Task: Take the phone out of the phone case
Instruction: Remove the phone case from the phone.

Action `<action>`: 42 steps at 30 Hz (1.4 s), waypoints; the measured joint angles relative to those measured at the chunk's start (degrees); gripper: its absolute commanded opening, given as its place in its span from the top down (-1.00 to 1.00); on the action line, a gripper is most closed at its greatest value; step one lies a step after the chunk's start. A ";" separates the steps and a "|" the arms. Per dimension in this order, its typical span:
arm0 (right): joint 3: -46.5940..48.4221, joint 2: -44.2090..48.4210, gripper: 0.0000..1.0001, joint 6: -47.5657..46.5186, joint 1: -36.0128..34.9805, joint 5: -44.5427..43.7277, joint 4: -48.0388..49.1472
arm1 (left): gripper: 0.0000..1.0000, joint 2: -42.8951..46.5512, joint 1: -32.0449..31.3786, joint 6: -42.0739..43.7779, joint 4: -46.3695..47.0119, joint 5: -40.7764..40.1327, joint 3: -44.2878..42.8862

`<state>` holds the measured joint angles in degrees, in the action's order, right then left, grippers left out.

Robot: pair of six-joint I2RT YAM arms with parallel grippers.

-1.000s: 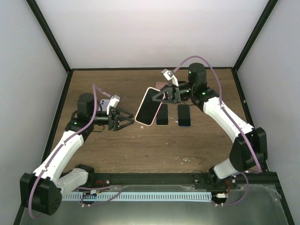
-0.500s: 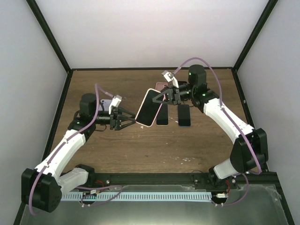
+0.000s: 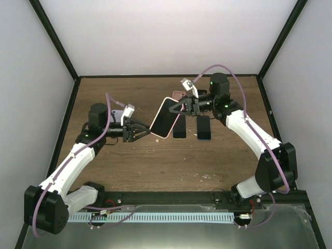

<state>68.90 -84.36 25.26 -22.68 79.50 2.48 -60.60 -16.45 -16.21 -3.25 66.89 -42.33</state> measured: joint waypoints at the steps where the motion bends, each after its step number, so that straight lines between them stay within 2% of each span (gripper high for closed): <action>1: -0.26 0.22 0.99 0.02 0.00 -0.35 0.35 | 0.07 0.00 0.20 0.02 -0.02 -0.17 0.02; 10: -1.49 0.81 0.99 1.49 0.07 -0.33 3.58 | 0.12 -0.83 0.44 0.24 0.94 -0.20 0.39; 32: -1.49 0.81 0.99 0.33 0.39 -3.41 2.29 | 0.15 -6.10 1.90 0.44 4.15 0.13 0.46; 39: -1.03 2.43 0.99 1.51 -1.07 4.83 2.23 | 0.14 -9.86 3.26 1.29 1.09 -7.98 1.38; 42: -0.96 3.58 0.99 1.31 -1.55 7.15 2.14 | -0.01 -10.14 3.34 1.46 0.24 -8.87 1.51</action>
<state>67.94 -80.77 26.57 -24.23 86.65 4.62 -70.74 -13.10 -14.74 -3.01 58.02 -40.82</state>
